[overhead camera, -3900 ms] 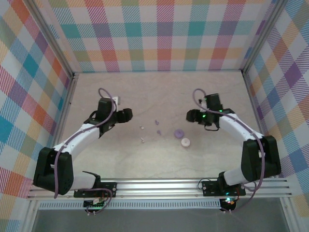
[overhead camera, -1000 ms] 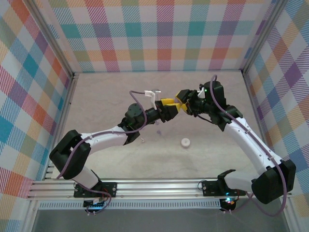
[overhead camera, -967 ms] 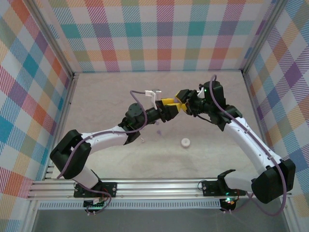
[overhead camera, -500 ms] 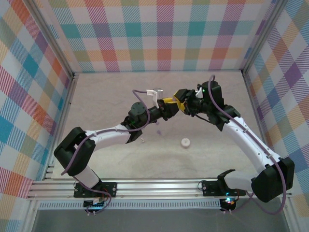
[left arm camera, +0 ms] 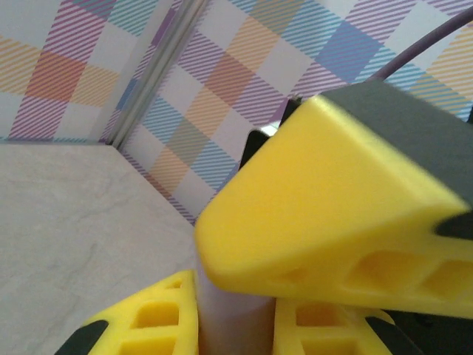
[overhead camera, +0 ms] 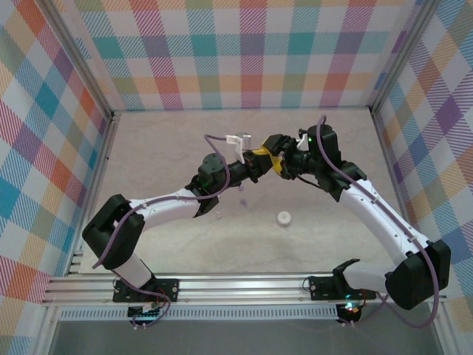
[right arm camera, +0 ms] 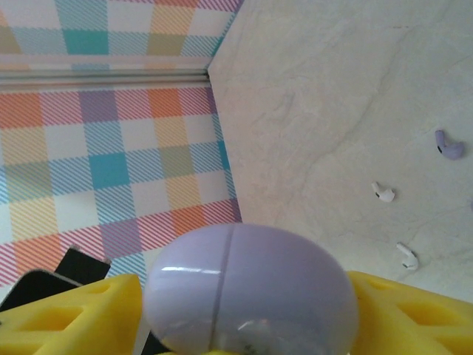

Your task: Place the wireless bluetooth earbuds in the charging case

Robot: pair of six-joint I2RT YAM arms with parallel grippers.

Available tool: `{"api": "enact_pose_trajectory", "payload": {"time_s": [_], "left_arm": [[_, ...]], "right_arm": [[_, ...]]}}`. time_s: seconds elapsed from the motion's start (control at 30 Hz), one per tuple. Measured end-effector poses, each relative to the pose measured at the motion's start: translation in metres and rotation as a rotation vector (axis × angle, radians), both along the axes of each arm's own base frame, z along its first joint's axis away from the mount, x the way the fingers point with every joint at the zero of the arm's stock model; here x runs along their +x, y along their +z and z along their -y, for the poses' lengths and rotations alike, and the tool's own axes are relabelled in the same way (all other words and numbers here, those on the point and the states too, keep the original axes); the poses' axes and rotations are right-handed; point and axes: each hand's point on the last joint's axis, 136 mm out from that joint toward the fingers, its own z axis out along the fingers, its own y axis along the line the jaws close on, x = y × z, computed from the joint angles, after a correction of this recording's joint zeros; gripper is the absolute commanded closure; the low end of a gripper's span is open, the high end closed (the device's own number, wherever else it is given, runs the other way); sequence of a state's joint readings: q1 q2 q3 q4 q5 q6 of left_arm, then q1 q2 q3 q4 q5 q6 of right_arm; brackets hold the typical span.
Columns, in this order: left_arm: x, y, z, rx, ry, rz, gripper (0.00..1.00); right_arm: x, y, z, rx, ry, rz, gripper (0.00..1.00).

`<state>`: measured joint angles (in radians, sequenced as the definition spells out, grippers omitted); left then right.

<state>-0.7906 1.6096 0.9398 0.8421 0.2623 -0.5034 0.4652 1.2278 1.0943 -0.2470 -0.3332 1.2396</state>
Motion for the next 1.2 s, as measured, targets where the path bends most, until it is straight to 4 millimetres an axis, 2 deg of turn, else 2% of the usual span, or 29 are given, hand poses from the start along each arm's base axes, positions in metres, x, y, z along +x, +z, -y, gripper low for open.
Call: {"api": "enact_pose_trajectory", "payload": {"time_s": [0.13, 0.27, 0.33, 0.4, 0.47, 0.53, 0.63, 0.73, 0.8, 0.87, 0.93, 1.07, 1.2], "left_arm": [[-0.006, 0.000, -0.005, 0.045, -0.004, -0.014, 0.95], [-0.012, 0.017, -0.020, 0.077, -0.011, 0.002, 0.95], [-0.013, 0.030, -0.027, 0.088, -0.028, 0.016, 0.95], [-0.013, 0.038, -0.037, 0.101, -0.047, 0.021, 0.95], [-0.009, 0.040, -0.049, 0.122, -0.073, 0.010, 0.95], [-0.006, 0.038, -0.058, 0.144, -0.105, -0.010, 0.95], [-0.009, 0.041, -0.068, 0.184, -0.183, -0.039, 0.95], [-0.022, 0.064, -0.070, 0.211, -0.284, -0.011, 0.95], [-0.036, 0.083, -0.068, 0.223, -0.356, 0.030, 0.95], [-0.050, 0.101, -0.068, 0.230, -0.424, 0.071, 0.94], [-0.062, 0.110, -0.069, 0.234, -0.475, 0.087, 0.93], [-0.076, 0.108, -0.071, 0.245, -0.546, 0.065, 0.92], [-0.081, 0.100, -0.071, 0.250, -0.581, 0.024, 0.93]], "right_arm": [[-0.002, 0.007, -0.001, -0.040, 0.046, 0.042, 0.11], [-0.002, 0.040, -0.003, -0.077, 0.121, 0.156, 0.03], [-0.003, 0.061, -0.003, -0.076, 0.177, 0.230, 0.03], [-0.003, 0.083, 0.000, -0.051, 0.245, 0.306, 0.09], [-0.002, 0.102, 0.007, -0.017, 0.319, 0.379, 0.21], [-0.004, 0.113, 0.012, -0.003, 0.398, 0.448, 0.32], [-0.020, 0.117, 0.010, -0.003, 0.535, 0.550, 0.48], [-0.039, 0.115, 0.006, 0.004, 0.648, 0.634, 0.57], [-0.049, 0.112, 0.005, 0.007, 0.691, 0.677, 0.53], [-0.059, 0.105, 0.006, 0.002, 0.713, 0.706, 0.42], [-0.067, 0.099, 0.004, -0.008, 0.728, 0.731, 0.38], [-0.080, 0.100, -0.006, 0.004, 0.773, 0.773, 0.37], [-0.098, 0.108, -0.024, 0.042, 0.839, 0.813, 0.47]]}}
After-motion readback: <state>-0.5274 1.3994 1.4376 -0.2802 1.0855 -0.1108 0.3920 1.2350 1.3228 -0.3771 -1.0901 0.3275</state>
